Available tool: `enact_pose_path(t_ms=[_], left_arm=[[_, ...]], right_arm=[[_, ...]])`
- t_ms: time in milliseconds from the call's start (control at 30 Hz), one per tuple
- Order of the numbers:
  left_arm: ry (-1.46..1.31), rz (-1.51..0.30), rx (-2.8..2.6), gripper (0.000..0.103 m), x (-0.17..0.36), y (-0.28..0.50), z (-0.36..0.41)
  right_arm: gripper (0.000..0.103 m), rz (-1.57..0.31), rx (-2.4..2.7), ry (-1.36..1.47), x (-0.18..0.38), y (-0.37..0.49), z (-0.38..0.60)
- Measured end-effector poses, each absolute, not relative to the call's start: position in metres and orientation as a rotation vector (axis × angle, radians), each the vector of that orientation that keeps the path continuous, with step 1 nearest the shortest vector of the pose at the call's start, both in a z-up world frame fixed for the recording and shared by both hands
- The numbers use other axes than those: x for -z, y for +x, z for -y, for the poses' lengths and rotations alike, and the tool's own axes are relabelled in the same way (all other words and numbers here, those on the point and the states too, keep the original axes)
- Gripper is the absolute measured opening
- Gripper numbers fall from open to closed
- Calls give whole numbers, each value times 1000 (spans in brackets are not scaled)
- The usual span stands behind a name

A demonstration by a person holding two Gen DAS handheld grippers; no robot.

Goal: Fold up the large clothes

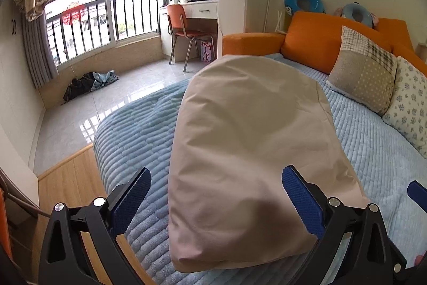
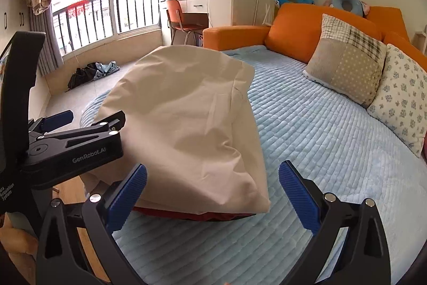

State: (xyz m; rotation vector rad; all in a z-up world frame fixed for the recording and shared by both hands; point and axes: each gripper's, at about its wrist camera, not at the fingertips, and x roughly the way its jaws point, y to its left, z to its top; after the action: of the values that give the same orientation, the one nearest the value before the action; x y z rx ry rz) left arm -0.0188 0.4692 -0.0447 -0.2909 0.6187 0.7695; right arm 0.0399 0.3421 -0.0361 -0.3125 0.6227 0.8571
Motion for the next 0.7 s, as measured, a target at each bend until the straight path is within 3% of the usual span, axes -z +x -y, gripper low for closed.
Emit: enact_pose_path(t_ms=[700], left_arm=[[-244, -570, -818, 100, 44, -23, -460]], right_arm=[[98, -615, -848, -303, 43, 45, -354]])
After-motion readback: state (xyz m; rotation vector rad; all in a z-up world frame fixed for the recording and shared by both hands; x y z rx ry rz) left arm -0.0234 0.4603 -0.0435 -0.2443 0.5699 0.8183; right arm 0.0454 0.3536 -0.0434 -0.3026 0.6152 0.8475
